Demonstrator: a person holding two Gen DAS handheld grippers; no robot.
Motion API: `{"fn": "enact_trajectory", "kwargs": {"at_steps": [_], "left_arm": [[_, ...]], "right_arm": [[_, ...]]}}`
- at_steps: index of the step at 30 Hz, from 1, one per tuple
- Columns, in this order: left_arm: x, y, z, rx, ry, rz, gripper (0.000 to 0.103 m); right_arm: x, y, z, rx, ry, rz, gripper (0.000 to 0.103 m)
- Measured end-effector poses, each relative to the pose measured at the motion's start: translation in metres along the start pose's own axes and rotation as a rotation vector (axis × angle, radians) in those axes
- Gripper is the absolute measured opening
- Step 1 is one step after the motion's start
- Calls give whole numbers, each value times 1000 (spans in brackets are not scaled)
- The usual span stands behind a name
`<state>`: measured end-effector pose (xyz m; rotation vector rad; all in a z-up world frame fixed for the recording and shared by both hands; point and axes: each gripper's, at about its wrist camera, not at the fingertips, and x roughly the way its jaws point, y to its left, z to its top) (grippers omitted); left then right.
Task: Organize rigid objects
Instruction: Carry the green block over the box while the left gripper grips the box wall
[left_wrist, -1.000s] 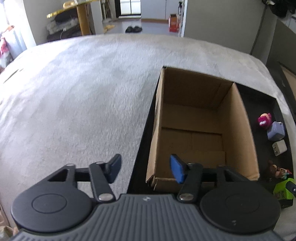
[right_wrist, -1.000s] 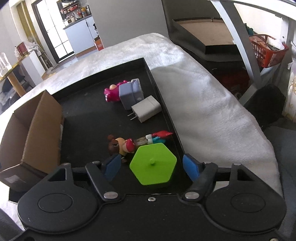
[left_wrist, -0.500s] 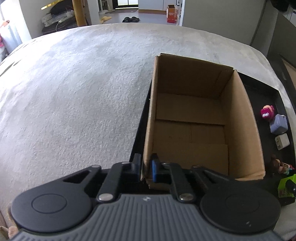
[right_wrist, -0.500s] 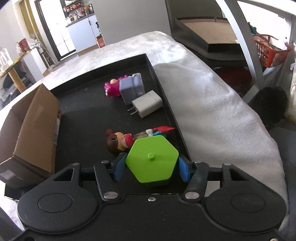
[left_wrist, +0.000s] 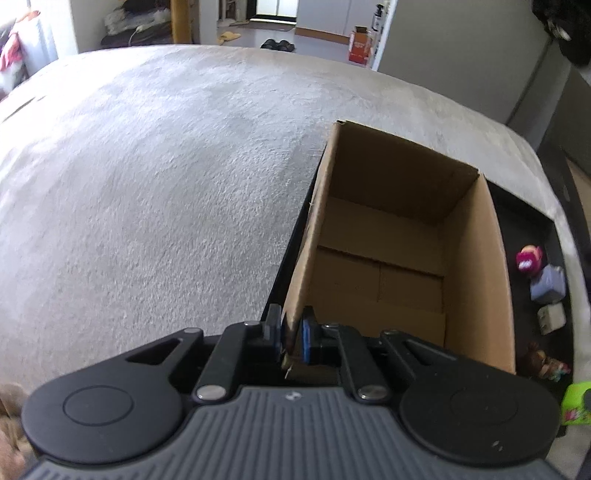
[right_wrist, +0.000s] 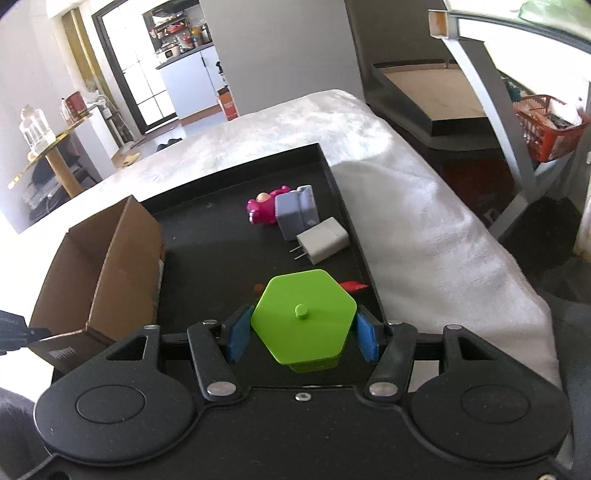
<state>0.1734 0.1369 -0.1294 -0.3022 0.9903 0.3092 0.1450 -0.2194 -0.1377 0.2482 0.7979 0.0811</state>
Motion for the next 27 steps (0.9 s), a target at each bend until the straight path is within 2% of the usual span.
{"fn": "enact_trajectory", "kwargs": {"at_steps": [5, 11, 27], "left_arm": [[-2, -8, -2, 47, -9, 30, 9], [-5, -8, -3, 67, -10, 18, 9], [-9, -6, -5, 75, -31, 26, 9]], "right_arm": [[4, -3, 4, 42, -15, 34, 56], [-7, 7, 13, 26, -33, 74, 56], [-8, 82, 41, -137, -42, 164, 56]]}}
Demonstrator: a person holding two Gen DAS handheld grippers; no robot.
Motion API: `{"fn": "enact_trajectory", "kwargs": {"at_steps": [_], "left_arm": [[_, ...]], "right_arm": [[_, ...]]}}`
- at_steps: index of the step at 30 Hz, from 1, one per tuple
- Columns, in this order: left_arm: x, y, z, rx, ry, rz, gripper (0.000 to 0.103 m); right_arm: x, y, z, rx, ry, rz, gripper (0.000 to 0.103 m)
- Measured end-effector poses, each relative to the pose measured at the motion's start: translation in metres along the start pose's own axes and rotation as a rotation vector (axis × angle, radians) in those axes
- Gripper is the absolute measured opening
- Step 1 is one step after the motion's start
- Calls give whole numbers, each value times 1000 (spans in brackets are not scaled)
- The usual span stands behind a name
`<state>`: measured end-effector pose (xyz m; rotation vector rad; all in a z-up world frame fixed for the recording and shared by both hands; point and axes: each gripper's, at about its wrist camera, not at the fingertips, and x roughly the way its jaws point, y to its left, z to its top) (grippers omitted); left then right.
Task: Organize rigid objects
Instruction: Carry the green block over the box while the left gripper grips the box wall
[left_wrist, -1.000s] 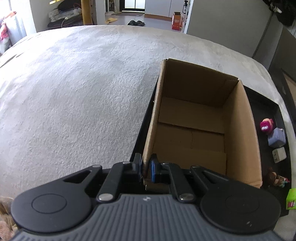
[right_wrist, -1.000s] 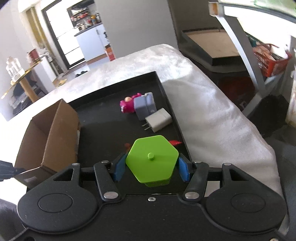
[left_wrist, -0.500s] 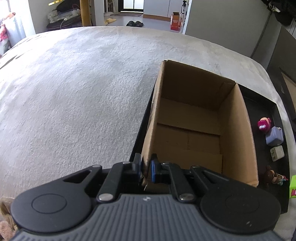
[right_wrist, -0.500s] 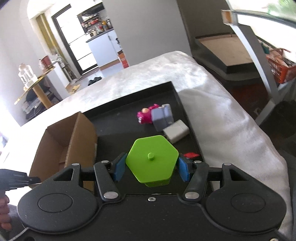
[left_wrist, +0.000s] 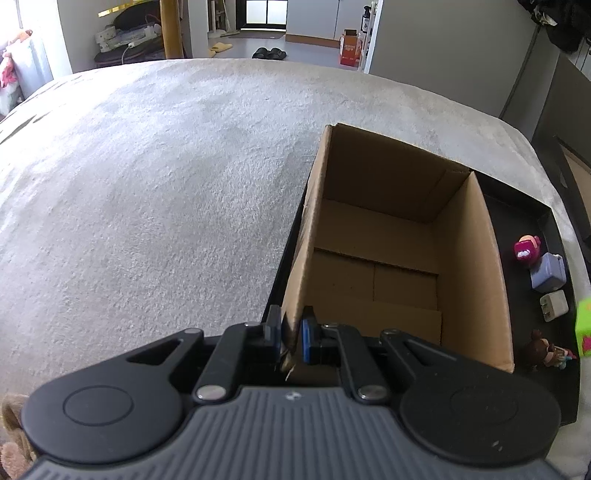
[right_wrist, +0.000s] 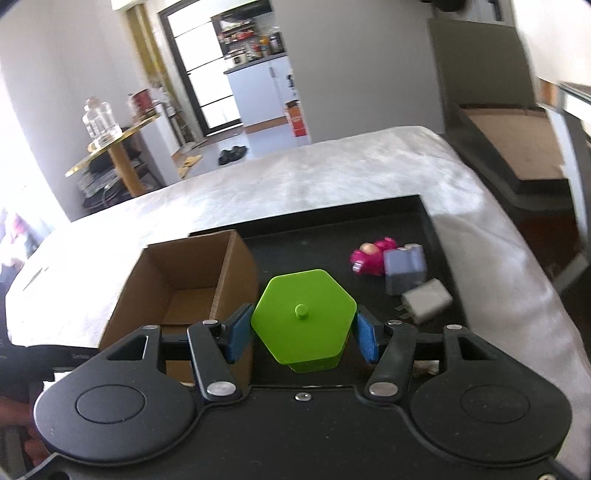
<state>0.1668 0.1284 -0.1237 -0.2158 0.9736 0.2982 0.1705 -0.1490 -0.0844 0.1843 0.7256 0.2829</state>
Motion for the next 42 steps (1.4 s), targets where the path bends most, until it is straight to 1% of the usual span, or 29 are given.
{"fn": "enact_trajectory", "kwargs": {"at_steps": [3, 6, 9, 14, 17, 23, 29, 34, 37, 42], "left_arm": [[0, -2, 0, 9, -1, 9, 9], [0, -3, 0, 15, -5, 11, 9], [0, -3, 0, 18, -5, 15, 9], [1, -5, -2, 36, -20, 36, 9], [2, -5, -2, 35, -25, 40, 9], [5, -4, -2, 35, -29, 49, 10], [5, -9, -3, 60, -44, 85, 10], [5, -9, -4, 62, -48, 92, 11], [5, -8, -4, 61, -48, 89, 11], [6, -7, -3, 55, -48, 92, 11]], "right_arm": [[8, 17, 7, -48, 4, 21, 56], [18, 31, 13, -70, 25, 51, 56], [28, 48, 18, -120, 44, 72, 56], [42, 79, 22, -250, 64, 94, 56], [51, 93, 25, -300, 91, 112, 56], [65, 114, 26, -432, 138, 118, 57], [76, 133, 30, -575, 165, 115, 57], [86, 146, 31, -723, 173, 129, 56], [91, 156, 32, -837, 179, 148, 56], [97, 172, 37, -1065, 177, 184, 56]]}}
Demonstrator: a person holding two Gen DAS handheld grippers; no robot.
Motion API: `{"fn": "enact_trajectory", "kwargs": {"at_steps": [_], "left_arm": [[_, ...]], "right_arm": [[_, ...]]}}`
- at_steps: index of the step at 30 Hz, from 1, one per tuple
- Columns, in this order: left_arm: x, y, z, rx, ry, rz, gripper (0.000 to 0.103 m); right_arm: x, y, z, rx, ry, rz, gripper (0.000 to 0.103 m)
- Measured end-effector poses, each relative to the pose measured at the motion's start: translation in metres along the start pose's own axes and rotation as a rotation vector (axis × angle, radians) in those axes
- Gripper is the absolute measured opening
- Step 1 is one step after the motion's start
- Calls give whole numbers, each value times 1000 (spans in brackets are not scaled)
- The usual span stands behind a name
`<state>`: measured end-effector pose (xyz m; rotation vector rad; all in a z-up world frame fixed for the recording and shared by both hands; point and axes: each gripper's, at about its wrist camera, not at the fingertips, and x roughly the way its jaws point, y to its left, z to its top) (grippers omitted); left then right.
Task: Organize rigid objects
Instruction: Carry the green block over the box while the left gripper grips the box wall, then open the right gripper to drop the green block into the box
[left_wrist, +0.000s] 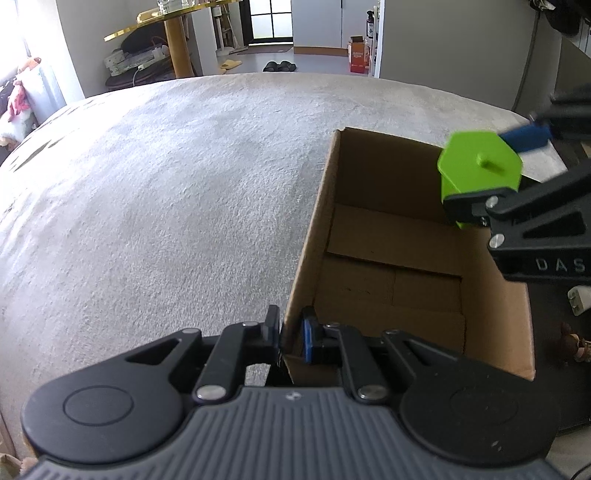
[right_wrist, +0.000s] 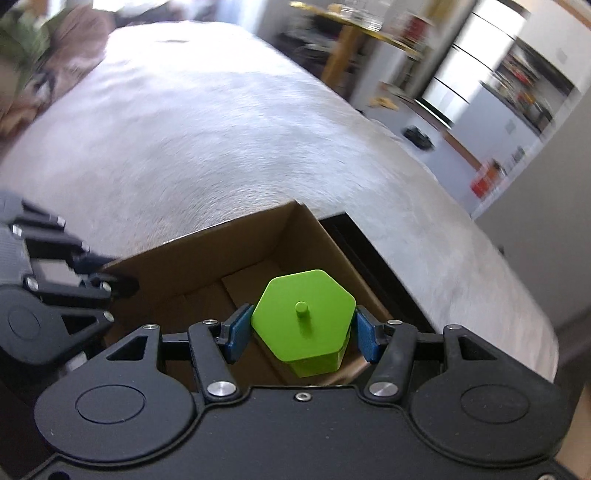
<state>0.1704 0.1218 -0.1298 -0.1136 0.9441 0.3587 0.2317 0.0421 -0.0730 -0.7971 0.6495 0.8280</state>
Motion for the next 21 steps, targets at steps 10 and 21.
{"fn": "enact_trajectory", "kwargs": {"at_steps": [10, 21], "left_arm": [[0, 1, -1, -9, -6, -3, 12], [0, 2, -1, -16, -5, -8, 12]], "right_arm": [[15, 15, 20, -325, 23, 46, 56], [28, 16, 26, -385, -62, 20, 62]]}}
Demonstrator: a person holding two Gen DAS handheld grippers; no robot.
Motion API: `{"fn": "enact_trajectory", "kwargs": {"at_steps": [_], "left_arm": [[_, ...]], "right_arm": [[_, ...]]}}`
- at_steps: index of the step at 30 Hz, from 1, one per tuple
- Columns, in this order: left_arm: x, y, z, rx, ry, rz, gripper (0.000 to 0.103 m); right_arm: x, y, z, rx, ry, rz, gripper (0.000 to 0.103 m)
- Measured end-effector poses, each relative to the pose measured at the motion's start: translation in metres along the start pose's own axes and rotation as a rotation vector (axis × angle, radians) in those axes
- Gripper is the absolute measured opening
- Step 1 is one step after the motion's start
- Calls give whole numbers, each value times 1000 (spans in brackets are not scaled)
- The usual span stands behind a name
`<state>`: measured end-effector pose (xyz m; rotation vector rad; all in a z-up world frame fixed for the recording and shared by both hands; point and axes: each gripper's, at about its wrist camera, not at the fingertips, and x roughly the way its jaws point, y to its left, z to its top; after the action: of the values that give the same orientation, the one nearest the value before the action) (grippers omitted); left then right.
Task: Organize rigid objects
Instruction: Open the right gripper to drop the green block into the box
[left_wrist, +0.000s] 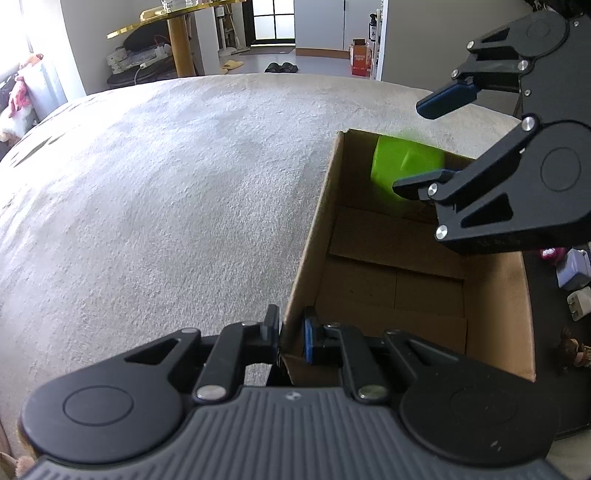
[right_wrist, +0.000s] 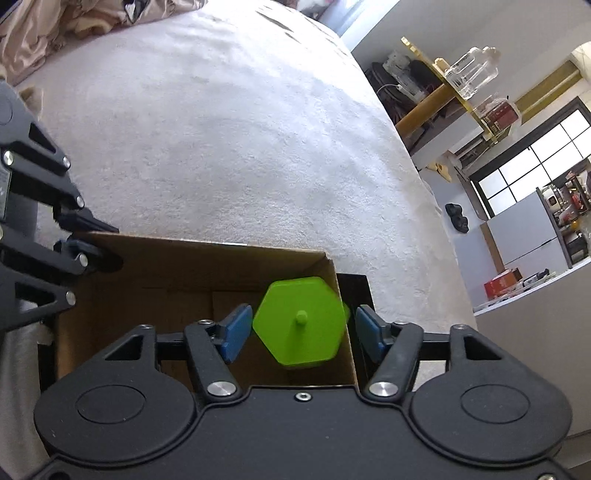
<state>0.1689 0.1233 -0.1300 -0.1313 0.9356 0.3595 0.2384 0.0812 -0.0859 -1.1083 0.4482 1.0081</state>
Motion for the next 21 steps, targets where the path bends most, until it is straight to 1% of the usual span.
{"fn": "enact_trajectory", "kwargs": {"at_steps": [4, 10, 14, 21], "left_arm": [[0, -1, 0, 6, -2, 7, 12], [1, -1, 0, 3, -2, 7, 12], [0, -1, 0, 3, -2, 8, 12], [0, -2, 0, 5, -2, 9, 12]], "right_arm": [[4, 0, -6, -7, 16, -15, 62], [1, 2, -14, 9, 26, -11, 62], [-4, 3, -20, 19, 35, -26, 62], [-23, 3, -36, 79, 30, -41, 62]]}}
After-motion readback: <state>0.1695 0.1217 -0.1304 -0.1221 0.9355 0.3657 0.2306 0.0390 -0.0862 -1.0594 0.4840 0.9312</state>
